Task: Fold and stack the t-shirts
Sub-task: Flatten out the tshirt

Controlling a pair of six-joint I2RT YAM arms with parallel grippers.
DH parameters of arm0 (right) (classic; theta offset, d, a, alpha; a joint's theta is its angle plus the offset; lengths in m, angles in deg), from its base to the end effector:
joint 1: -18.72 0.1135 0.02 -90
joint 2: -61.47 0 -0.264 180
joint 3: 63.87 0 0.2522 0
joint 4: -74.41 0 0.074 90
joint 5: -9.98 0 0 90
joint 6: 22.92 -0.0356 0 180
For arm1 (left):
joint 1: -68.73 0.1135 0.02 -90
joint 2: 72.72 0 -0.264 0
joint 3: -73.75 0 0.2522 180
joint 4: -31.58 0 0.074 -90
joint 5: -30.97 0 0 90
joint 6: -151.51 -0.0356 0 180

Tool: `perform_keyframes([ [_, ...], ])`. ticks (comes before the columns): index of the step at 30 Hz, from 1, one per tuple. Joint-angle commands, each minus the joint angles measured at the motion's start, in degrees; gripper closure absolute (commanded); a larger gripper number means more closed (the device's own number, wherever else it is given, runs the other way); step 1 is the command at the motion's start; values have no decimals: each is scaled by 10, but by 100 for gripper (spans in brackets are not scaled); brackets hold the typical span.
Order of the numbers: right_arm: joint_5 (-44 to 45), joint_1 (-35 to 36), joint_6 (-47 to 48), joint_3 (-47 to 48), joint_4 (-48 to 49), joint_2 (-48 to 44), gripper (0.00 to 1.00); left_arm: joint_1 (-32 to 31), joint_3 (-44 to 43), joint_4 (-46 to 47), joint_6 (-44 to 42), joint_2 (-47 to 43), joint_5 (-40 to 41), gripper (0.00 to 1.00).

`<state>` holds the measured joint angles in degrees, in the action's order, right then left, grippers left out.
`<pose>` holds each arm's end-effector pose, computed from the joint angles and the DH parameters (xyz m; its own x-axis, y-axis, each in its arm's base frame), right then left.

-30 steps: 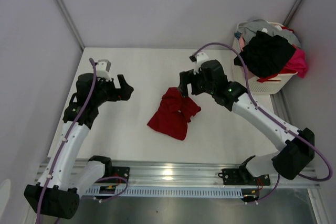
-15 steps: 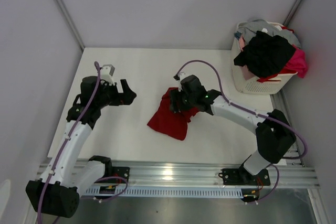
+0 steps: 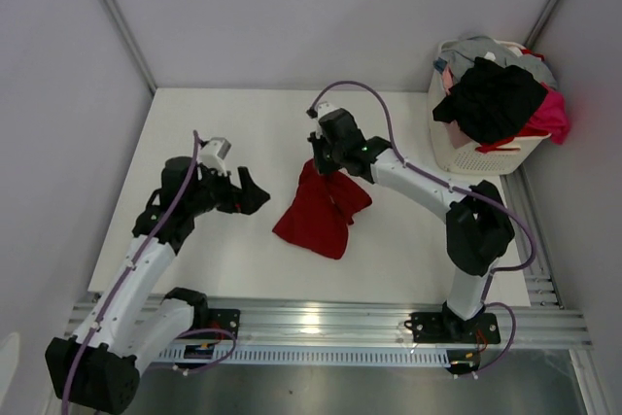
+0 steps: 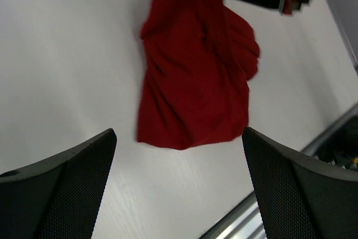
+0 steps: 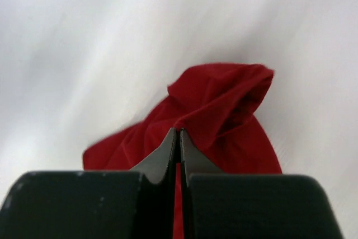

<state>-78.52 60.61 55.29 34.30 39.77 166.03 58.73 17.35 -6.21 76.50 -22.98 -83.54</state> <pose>0.3130 0.2795 0.2690 -0.6118 -0.2743 -0.7420 -0.5392 0.8309 0.1373 0.1855 -0.0477 0.2892 -0.6231 -0.1291 -0.7714 0.3588 0.8292 -0.4286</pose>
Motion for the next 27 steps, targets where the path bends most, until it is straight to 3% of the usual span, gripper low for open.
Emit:
perform_keyframes([
  [1,-8,-6,25,50,43,-51,100,-86,13,81,0,0,-32,2],
  [6,-53,-24,16,110,31,-3,100,-228,12,126,49,69,125,3],
  [10,-61,-23,-1,92,51,-6,100,-284,26,205,130,110,199,3],
  [16,-34,-26,-3,79,59,-11,100,-374,-11,274,134,216,286,2],
  [21,-27,-29,-2,80,57,1,100,-430,-118,193,187,341,383,3],
  [24,-26,-32,-1,81,57,5,100,-454,-134,198,203,383,443,3],
  [27,-26,-37,1,85,52,8,100,-458,-157,206,229,425,473,11],
])
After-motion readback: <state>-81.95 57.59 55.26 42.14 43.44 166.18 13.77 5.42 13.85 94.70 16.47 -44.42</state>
